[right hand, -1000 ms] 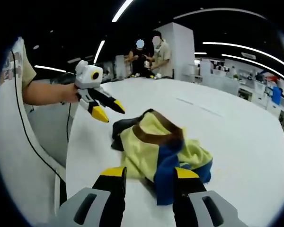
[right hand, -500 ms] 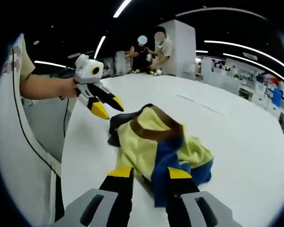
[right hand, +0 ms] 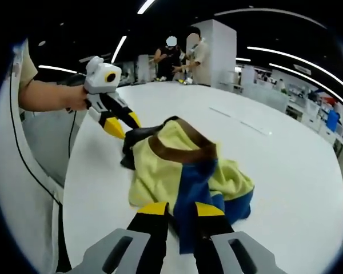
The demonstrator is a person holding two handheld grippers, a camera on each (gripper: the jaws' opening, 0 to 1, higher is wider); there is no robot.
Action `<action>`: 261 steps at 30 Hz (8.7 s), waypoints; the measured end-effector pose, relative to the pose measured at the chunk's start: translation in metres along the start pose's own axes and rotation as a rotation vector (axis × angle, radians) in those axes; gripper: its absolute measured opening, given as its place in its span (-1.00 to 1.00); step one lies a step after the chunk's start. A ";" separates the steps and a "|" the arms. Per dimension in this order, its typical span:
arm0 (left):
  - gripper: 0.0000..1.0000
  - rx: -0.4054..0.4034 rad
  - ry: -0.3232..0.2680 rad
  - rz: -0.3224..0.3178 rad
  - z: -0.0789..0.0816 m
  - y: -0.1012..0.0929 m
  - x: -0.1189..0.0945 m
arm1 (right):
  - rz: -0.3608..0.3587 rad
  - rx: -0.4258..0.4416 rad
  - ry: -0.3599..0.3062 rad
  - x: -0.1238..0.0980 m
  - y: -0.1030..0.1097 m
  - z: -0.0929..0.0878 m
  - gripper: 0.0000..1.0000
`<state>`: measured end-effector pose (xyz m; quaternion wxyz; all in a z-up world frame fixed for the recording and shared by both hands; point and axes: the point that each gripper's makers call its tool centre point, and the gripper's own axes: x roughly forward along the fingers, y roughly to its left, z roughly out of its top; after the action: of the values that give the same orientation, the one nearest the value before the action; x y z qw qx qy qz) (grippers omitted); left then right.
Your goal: Fold the garment on the visible template until the final outline fits inside the template.
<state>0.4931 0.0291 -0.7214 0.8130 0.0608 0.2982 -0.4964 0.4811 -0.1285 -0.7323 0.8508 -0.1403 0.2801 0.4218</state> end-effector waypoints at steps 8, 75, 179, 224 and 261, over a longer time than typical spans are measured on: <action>-0.58 -0.017 -0.001 0.006 -0.001 0.003 0.000 | -0.001 0.004 -0.004 0.001 -0.001 0.000 -0.83; -1.00 0.099 -0.042 0.135 0.056 0.031 -0.051 | -0.215 -0.014 -0.053 -0.053 -0.065 0.046 -1.00; -1.00 0.064 0.170 0.309 0.048 0.208 0.052 | -0.224 -0.025 0.216 0.080 -0.207 0.031 -1.00; -0.22 0.027 0.030 0.273 0.077 0.162 0.013 | -0.210 0.127 -0.025 0.039 -0.172 0.067 -0.45; 0.07 -0.006 -0.037 0.235 0.062 0.109 -0.006 | -0.188 0.197 -0.135 -0.004 -0.125 0.054 -0.15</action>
<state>0.6096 0.0638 -0.6886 0.8712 0.0838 0.2755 -0.3976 0.5978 -0.1808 -0.6866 0.9132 -0.0528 0.2479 0.3192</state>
